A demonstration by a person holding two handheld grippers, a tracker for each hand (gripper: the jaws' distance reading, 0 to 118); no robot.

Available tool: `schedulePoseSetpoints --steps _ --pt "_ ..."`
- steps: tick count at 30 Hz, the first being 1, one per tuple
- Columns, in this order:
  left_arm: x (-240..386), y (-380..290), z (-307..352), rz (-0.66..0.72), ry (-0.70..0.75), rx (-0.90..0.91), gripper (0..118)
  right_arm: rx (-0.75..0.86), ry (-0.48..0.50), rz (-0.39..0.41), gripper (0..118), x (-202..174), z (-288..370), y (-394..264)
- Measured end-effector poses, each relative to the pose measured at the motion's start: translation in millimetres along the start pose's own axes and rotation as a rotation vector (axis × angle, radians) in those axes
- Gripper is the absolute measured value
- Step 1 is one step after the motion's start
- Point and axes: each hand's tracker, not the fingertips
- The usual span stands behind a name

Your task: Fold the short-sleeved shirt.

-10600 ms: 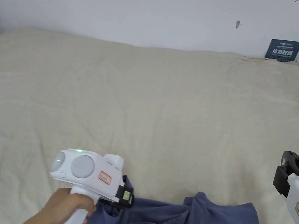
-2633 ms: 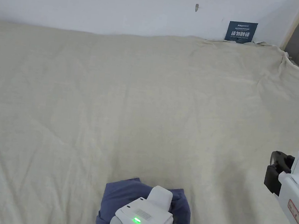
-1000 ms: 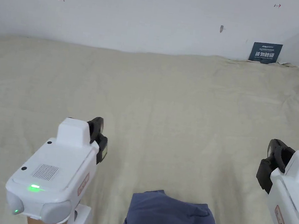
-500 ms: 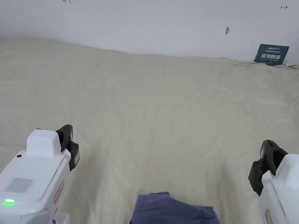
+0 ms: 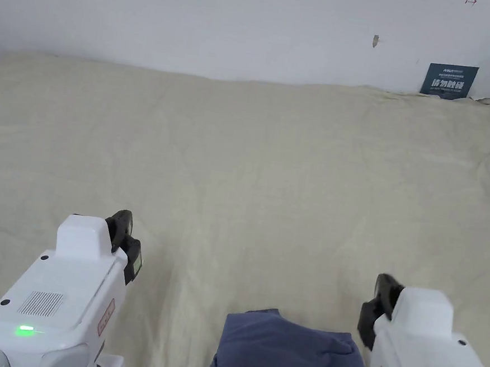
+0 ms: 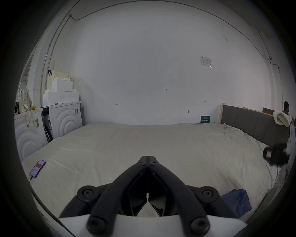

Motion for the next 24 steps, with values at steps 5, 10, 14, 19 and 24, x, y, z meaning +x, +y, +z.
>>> schedulePoseSetpoints --steps 5,10,14,19,24 --pt "2 -11 -2 0.013 -0.026 -0.046 0 -0.122 0.015 -0.018 0 -18 -11 -49" --pt "5 -23 -5 0.025 -0.056 -0.108 0 -0.199 0.012 -0.027 0 -27 -22 -81" --pt "9 -34 -10 0.048 -0.097 -0.178 0 -0.263 0.001 -0.023 0 -29 -32 -104" --pt "16 -46 -16 0.067 -0.147 -0.252 0 -0.294 -0.011 0.004 0 -31 -41 -129" --pt "24 -56 -25 0.105 -0.262 -0.389 0 -0.288 -0.002 0.003 0 -29 -40 -126"
